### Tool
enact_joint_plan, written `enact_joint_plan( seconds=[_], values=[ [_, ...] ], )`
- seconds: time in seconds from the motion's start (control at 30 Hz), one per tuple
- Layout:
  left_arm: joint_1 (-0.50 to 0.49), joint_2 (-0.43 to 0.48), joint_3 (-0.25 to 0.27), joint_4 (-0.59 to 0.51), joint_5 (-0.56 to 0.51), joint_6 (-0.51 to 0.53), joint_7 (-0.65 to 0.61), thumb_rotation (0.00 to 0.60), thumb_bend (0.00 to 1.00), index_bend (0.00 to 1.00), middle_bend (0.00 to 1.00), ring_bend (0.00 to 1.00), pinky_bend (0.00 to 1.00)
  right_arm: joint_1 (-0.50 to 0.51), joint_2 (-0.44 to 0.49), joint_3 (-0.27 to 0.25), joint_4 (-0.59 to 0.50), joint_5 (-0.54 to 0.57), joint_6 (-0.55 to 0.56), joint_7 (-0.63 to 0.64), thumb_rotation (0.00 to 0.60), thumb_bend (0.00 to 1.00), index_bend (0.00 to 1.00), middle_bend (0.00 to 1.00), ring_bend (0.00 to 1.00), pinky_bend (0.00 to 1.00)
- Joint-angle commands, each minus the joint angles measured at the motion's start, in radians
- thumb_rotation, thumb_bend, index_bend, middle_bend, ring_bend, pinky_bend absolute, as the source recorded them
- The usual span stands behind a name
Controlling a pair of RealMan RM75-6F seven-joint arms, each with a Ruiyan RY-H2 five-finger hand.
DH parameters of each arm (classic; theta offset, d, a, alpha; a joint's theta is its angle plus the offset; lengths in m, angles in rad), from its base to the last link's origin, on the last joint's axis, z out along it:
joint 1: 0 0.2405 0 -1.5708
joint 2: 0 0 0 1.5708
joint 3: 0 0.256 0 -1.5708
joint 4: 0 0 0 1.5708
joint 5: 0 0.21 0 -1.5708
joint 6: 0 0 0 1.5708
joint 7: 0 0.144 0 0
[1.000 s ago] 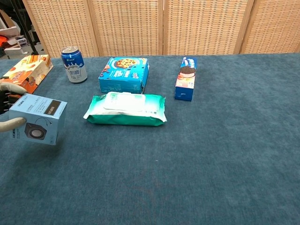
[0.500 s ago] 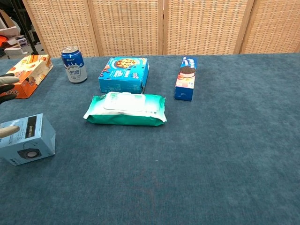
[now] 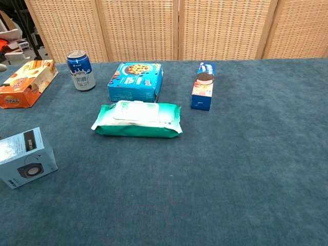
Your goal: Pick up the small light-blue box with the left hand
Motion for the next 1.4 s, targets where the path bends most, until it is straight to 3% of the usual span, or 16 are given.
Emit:
enact_joint_plan(
  seconds=[0.03, 0.17, 0.4, 0.5, 0.6, 1.0, 1.13, 1.3, 1.4],
  values=[
    [-0.058, 0.224, 0.02, -0.384, -0.024, -0.187, 0.326, 0.6, 0.0, 0.16, 0.0, 0.0, 0.05, 0.0, 0.0, 0.0, 0.001, 0.0, 0.0, 0.002, 0.6, 0.0, 0.0, 0.0, 0.0, 0.0],
    [-0.113, 0.301, -0.01, -0.542, -0.106, -0.339, 0.449, 0.6, 0.0, 0.15, 0.0, 0.0, 0.05, 0.0, 0.001, 0.002, 0.002, 0.004, 0.0, 0.001, 0.6, 0.0, 0.0, 0.0, 0.0, 0.0],
    [-0.129, 0.322, -0.038, -0.669, -0.279, -0.472, 0.678, 0.6, 0.0, 0.14, 0.0, 0.0, 0.05, 0.001, -0.003, -0.001, -0.003, -0.005, 0.003, -0.013, 0.6, 0.0, 0.0, 0.0, 0.0, 0.0],
    [-0.131, 0.275, -0.068, -0.713, -0.374, -0.486, 0.807, 0.6, 0.0, 0.13, 0.0, 0.0, 0.05, 0.0, -0.004, -0.001, -0.004, -0.006, 0.005, -0.016, 0.6, 0.0, 0.0, 0.0, 0.0, 0.0],
    [-0.134, 0.253, -0.081, -0.731, -0.415, -0.493, 0.854, 0.6, 0.0, 0.13, 0.0, 0.0, 0.05, 0.0, -0.004, -0.001, -0.003, -0.004, 0.006, -0.014, 0.6, 0.0, 0.0, 0.0, 0.0, 0.0],
    [-0.097, 0.216, -0.135, -0.83, -0.59, -0.457, 0.942, 0.6, 0.03, 0.13, 0.0, 0.0, 0.05, -0.001, -0.001, 0.002, 0.002, -0.002, 0.005, 0.0, 0.6, 0.0, 0.0, 0.0, 0.0, 0.0],
    [-0.088, 0.184, -0.162, -0.826, -0.65, -0.43, 0.967, 0.6, 0.03, 0.13, 0.0, 0.01, 0.12, -0.001, 0.0, 0.002, 0.002, -0.001, 0.003, 0.002, 0.6, 0.0, 0.0, 0.0, 0.0, 0.0],
    [-0.084, 0.139, -0.179, -0.807, -0.677, -0.41, 0.986, 0.6, 0.04, 0.13, 0.02, 0.12, 0.27, 0.001, -0.003, -0.001, 0.001, -0.006, 0.003, -0.006, 0.6, 0.0, 0.0, 0.0, 0.0, 0.0],
    [-0.084, 0.124, -0.184, -0.796, -0.679, -0.403, 0.993, 0.6, 0.06, 0.16, 0.16, 0.23, 0.37, 0.0, -0.004, 0.0, 0.001, -0.004, 0.003, -0.007, 0.6, 0.0, 0.0, 0.0, 0.0, 0.0]
  ],
)
